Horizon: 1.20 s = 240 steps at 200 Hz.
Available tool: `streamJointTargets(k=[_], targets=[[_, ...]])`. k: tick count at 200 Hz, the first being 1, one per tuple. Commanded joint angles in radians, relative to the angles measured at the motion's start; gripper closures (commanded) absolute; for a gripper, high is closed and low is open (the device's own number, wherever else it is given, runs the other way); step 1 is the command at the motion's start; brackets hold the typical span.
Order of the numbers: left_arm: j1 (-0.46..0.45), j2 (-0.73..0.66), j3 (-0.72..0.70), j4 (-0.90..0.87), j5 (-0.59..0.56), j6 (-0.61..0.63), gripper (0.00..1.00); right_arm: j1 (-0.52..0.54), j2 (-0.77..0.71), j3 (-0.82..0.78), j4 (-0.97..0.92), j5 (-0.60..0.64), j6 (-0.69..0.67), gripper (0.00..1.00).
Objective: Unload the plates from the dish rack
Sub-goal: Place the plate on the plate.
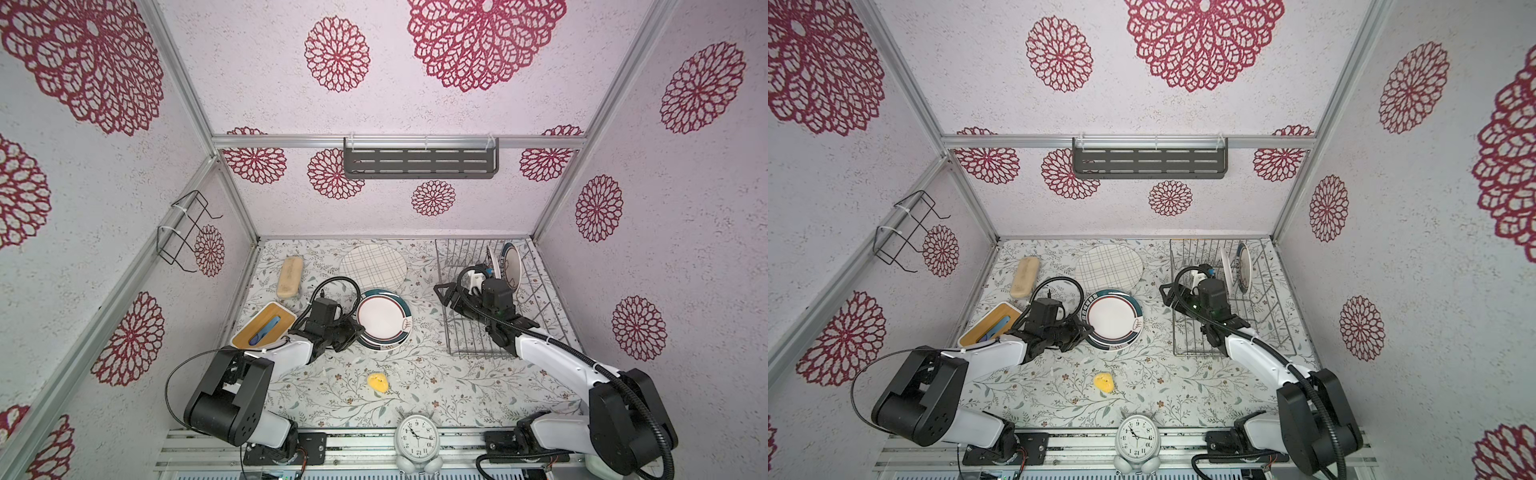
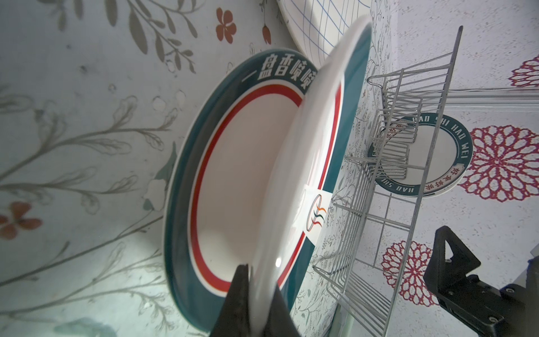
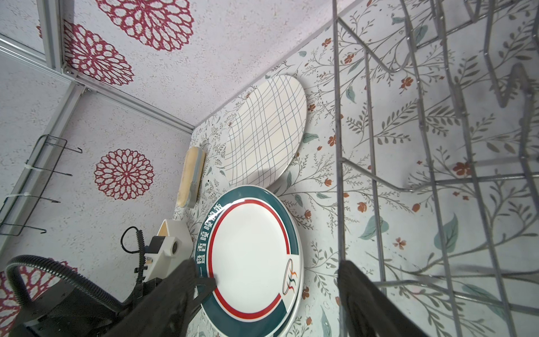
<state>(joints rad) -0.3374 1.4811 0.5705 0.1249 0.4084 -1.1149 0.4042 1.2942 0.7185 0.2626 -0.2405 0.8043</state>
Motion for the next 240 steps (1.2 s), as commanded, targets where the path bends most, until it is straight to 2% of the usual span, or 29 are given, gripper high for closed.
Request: streamJointTargets(k=[1, 63, 125, 168, 240], targets=[[0.005, -0.025, 0.009, 0.035, 0.004, 0.013, 0.87, -0.002, 0.001, 0.038, 0.009, -0.002, -0.011, 0.21], [0.005, -0.031, 0.017, 0.012, -0.003, 0.024, 0.83, -0.002, -0.002, 0.039, 0.006, 0.001, -0.016, 0.21], [0.005, -0.038, 0.056, -0.062, -0.029, 0.071, 0.74, -0.002, -0.007, 0.042, 0.000, 0.004, -0.017, 0.20], [0.005, -0.038, 0.129, -0.203, -0.061, 0.142, 0.68, -0.002, -0.007, 0.044, -0.009, 0.010, -0.025, 0.20], [0.005, -0.040, 0.154, -0.257, -0.079, 0.164, 0.55, -0.002, -0.007, 0.058, -0.023, 0.010, -0.034, 0.19]])
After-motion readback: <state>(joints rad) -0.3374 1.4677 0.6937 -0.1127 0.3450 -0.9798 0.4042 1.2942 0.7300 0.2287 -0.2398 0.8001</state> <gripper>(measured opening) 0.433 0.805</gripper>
